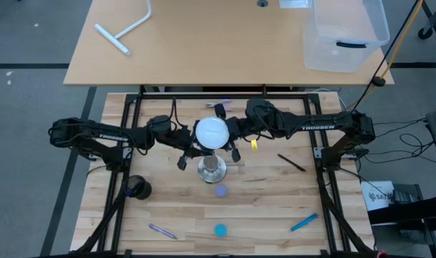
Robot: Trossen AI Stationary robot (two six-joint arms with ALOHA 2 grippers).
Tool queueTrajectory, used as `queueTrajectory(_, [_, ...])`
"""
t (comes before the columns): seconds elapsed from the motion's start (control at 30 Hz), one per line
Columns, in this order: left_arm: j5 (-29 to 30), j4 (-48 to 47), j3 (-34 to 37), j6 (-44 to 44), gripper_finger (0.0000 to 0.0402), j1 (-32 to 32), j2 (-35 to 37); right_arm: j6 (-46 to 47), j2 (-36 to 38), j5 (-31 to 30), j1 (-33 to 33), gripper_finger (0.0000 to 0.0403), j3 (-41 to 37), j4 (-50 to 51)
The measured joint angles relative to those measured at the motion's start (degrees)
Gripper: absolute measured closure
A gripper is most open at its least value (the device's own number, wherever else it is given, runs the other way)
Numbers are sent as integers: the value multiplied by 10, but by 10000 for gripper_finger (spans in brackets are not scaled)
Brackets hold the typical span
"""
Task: Screw lightbulb
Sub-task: Remove the lightbulb from the silver lamp socket
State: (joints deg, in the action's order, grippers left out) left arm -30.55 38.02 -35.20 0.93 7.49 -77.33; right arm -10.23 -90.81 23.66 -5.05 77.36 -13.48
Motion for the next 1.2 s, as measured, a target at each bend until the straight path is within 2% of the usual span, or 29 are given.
queueTrajectory(0.17, [-1,0,0,0,327,0,0,-13,0,30,-7,253,0,0])
queueTrajectory(0.4, [-9,0,0,2,327,0,0,-32,0,38,-5,242,0,0])
queueTrajectory(0.7, [-18,-1,0,9,327,0,1,-11,1,41,-5,137,0,-3])
queueTrajectory(0.83, [-13,-1,0,7,327,0,1,-16,5,39,-5,106,0,5])
queueTrajectory(1.2, [10,6,2,-5,327,-1,1,-71,73,35,-5,100,0,108])
